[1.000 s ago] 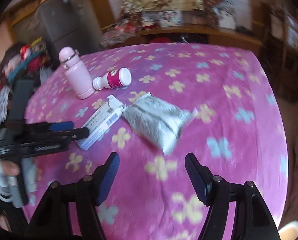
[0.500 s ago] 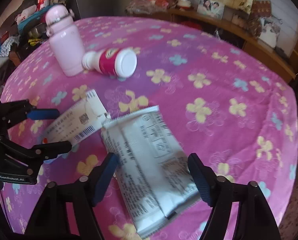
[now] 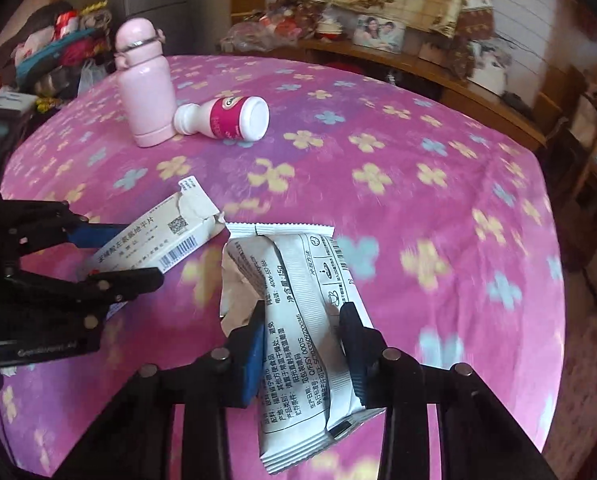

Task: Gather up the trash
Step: 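Carry the medicine box and snack packet over the white bin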

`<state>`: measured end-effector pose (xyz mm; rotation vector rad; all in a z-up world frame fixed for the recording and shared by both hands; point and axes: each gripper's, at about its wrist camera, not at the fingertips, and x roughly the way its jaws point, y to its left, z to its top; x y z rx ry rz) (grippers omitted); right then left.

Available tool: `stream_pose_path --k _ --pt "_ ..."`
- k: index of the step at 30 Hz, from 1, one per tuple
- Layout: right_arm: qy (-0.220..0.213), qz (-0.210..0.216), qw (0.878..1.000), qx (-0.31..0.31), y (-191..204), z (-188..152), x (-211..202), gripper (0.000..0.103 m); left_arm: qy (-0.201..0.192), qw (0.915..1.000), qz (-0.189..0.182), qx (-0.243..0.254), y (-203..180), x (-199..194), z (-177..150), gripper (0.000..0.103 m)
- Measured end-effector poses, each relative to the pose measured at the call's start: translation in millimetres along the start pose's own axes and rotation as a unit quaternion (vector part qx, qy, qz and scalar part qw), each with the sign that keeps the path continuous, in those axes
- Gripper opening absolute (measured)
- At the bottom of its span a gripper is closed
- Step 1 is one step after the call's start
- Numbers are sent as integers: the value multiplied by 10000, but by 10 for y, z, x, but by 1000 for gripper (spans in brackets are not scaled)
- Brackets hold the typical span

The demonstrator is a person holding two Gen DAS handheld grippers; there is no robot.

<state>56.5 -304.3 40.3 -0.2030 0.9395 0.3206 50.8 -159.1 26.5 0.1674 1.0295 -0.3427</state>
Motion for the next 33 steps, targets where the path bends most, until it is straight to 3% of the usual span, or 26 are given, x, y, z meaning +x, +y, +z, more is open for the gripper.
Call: stream_pose_path --k 8,17,33 --pt "-348 -266 9961 761 72 -716 -794 38 -148 9997 -169 29 -396 -424 -401 49" --pt "-595 -564 9857 1470 117 -1346 -1414 38 -320 9989 -297 168 -844 -785 -745 49" --pt "-819 -1026 9696 2065 -80 -1966 -2005 38 -623 9942 -518 708 -1609 -1081 -951 49"
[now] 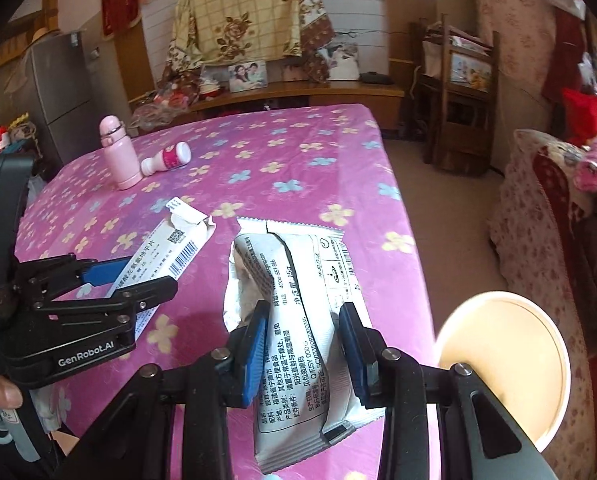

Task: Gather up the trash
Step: 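Carry the medicine box and snack packet over the white bin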

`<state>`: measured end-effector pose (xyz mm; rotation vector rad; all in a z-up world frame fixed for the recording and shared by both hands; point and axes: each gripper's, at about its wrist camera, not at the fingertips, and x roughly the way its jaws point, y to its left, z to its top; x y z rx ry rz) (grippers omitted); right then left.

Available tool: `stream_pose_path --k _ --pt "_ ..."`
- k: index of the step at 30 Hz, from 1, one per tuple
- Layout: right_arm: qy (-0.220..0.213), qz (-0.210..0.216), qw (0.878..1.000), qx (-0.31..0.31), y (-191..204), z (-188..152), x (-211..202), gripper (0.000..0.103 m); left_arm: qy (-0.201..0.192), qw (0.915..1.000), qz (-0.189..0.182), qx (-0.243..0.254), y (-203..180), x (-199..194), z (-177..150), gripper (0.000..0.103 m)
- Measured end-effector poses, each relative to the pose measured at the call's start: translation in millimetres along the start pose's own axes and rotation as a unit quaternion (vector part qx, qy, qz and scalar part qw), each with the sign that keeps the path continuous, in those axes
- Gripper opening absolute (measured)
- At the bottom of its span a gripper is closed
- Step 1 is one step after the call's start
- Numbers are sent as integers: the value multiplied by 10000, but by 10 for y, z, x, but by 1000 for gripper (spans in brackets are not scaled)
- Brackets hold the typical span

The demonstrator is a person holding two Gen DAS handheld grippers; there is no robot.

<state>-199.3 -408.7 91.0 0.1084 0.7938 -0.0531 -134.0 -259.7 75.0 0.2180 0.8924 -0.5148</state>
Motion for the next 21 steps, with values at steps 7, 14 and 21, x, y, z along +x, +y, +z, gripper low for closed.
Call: stream_pose_path --k 7,14,21 --pt "-60 -249 9991 323 -343 -122 -180 38 10 9995 -233 205 -386 25 50 49" --pt "-70 -554 9961 678 -756 -223 -310 38 20 9975 -515 490 -844 56 109 49" --pt "5 -812 9922 941 -1118 -322 -369 38 75 9947 -747 697 -1203 135 170 49"
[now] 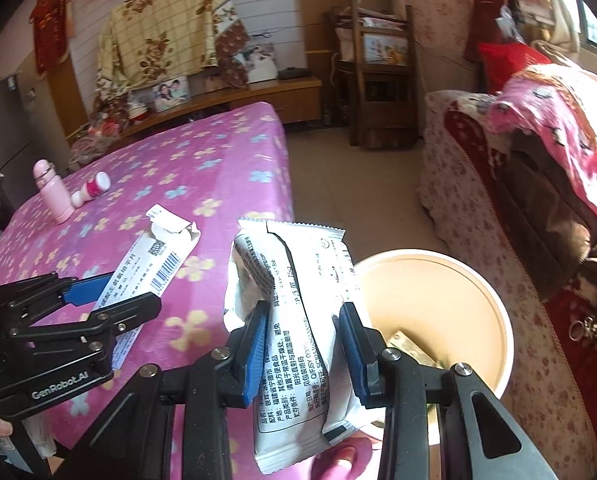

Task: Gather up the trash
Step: 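Carry the medicine box and snack packet over the white bin, then open both tools over the bin to drop box and packet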

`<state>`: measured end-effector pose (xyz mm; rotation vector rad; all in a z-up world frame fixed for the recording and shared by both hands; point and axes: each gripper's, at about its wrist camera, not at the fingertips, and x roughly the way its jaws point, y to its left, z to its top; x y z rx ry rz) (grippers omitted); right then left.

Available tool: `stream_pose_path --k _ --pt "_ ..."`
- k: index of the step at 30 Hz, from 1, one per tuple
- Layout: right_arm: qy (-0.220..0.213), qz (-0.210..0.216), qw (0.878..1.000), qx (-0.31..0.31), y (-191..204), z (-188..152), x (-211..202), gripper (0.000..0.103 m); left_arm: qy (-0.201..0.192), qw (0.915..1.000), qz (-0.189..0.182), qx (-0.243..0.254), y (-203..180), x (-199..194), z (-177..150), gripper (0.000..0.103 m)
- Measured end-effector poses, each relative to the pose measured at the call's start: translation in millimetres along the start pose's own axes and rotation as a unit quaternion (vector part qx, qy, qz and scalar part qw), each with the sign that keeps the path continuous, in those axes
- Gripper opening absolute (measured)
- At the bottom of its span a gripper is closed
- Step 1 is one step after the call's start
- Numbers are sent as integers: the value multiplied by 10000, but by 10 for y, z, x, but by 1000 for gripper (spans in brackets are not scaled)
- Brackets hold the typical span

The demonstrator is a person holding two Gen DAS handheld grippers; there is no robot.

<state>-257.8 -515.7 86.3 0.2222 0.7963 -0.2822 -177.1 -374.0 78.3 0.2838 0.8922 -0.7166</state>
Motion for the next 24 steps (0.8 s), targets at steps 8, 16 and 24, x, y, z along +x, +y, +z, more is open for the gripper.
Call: stream_pose_path --k 8,16,24 --pt "127 -252 9992 266 -369 3 77 38 107 9997 -176 161 -283 183 82 49" --pt "216 -501 9970 548 -695 -37 164 38 261 9988 -290 296 -499 386 138 49" --pt "328 -556 9941 868 -896 -119 246 38 380 9981 -330 362 -654 565 192 49"
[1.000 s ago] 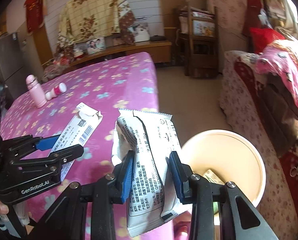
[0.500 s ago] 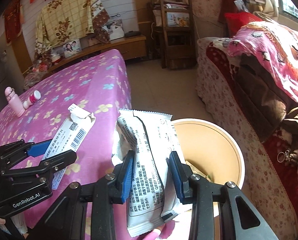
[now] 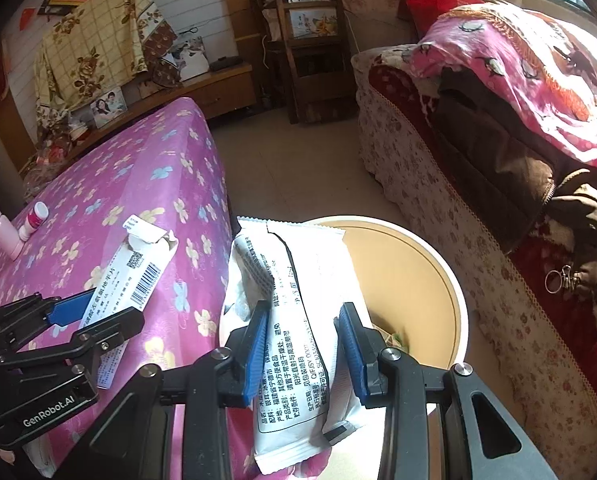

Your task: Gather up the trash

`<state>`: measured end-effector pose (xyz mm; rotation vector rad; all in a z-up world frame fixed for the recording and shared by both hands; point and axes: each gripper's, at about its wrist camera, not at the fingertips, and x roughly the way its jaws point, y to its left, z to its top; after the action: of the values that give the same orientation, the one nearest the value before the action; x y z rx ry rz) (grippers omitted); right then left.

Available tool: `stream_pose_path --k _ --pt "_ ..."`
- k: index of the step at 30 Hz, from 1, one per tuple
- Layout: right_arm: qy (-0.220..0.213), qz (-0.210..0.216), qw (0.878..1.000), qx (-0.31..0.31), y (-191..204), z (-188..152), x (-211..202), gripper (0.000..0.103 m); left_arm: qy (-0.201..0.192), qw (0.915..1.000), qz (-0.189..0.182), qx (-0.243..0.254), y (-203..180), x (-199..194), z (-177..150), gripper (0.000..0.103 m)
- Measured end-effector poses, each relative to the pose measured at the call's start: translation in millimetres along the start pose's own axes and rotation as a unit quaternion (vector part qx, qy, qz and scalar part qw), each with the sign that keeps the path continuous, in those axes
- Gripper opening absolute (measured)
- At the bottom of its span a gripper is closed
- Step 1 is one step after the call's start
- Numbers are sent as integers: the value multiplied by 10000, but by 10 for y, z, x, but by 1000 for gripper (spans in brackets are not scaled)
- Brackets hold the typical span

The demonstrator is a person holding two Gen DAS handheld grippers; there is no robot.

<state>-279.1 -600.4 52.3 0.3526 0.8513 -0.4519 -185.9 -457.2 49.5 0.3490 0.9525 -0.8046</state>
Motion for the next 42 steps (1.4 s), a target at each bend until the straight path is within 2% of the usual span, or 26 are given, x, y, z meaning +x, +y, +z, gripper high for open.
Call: stream_pose_path --k 12,13,15,19,22,27,32,42 --pt "76 -86 9992 395 -201 13 90 39 140 9998 -139 14 -166 224 65 49" --pt "94 -115 9989 441 -226 12 100 41 154 9997 -171 12 -172 239 68 49" --pt "137 -162 9982 554 -274 18 127 66 153 9996 -217 -14 -179 251 63 50" --pt "214 -125 9967 778 -376 2 147 67 109 9992 -349 -152 -163 260 59 51" --pt "225 -146 9967 772 -381 -10 142 67 112 9983 -510 -266 -128 263 50 65" --pt "170 -143 9969 750 -358 -2 115 67 67 9973 -588 -432 -59 237 52 66" --pt "141 -131 9975 685 -309 1 99 67 -36 9975 -499 -496 32 163 13 66" --pt "-273 -174 9983 485 -128 15 -121 67 -573 9970 157 -493 183 -152 -64 66"
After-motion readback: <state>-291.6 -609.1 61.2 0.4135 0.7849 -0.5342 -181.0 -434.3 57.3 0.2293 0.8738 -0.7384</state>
